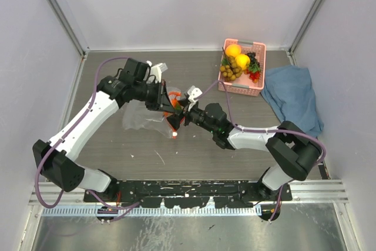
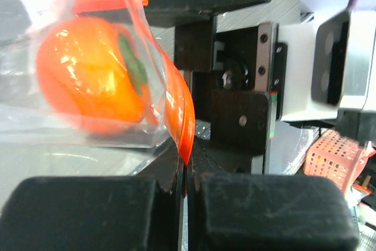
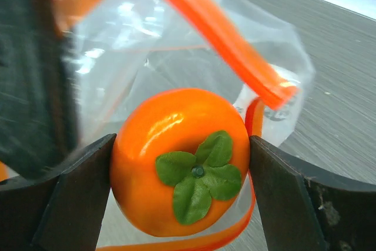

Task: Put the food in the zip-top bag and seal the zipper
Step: Place the fake fruit in the zipper food storage bag.

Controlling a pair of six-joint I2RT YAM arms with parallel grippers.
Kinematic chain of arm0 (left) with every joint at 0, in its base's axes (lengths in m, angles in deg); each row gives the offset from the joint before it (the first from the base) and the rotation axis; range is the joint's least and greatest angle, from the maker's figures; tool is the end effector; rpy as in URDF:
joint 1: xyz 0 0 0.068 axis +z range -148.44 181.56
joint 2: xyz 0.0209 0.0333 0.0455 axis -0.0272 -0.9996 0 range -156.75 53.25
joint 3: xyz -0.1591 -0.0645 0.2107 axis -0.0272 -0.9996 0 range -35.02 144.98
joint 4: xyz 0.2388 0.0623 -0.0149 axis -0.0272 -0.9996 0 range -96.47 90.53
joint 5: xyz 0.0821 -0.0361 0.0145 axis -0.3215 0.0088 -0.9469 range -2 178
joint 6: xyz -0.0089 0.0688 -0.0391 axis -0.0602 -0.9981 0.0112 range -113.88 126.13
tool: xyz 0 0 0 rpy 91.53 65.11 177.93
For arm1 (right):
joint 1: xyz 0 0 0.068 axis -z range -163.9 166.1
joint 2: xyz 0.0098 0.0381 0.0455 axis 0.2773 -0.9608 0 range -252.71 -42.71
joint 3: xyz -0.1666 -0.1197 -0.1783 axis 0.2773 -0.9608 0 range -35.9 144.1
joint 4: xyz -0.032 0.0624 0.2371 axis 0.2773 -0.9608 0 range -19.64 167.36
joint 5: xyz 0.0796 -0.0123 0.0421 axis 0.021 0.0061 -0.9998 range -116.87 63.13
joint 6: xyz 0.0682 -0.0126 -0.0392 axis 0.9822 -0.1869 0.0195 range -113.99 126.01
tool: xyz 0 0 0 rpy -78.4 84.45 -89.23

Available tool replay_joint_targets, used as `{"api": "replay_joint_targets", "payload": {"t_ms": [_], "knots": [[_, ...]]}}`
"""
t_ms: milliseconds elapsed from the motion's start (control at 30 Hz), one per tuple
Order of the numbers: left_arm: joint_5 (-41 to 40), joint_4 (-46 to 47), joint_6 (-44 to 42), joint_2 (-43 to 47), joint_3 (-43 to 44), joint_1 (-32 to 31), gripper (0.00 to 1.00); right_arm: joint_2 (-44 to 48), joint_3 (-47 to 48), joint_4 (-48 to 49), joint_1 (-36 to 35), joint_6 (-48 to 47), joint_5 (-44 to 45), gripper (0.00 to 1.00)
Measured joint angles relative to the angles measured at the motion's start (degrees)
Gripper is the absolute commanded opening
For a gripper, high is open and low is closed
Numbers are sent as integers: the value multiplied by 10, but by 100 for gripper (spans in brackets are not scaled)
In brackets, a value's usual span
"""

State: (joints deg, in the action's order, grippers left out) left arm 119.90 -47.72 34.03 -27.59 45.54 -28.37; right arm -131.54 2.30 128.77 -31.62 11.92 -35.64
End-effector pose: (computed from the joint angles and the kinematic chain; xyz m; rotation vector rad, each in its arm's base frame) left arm 0.2382 -0.1790 0.3329 0.3211 2.5444 -1.1046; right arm 0.2268 0.2649 0.2387 -0.6944 1.4659 0.8502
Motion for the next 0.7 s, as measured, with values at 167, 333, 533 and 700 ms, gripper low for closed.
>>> {"api": "replay_joint_targets", "payload": {"t_ms": [167, 333, 533, 700], "knots": [[-21, -16, -5, 11, 0, 0, 0, 35, -9, -52, 25, 2, 41, 77], [-18, -14, -5, 12, -9, -1, 0, 77, -7, -117, 36, -1, 90, 76], [-15, -12, -5, 10, -14, -1, 0, 111, 6, -206, 33, -28, 109, 77], [3, 14, 2, 0, -34, -1, 0, 118, 11, -228, 36, -44, 47, 77]]}}
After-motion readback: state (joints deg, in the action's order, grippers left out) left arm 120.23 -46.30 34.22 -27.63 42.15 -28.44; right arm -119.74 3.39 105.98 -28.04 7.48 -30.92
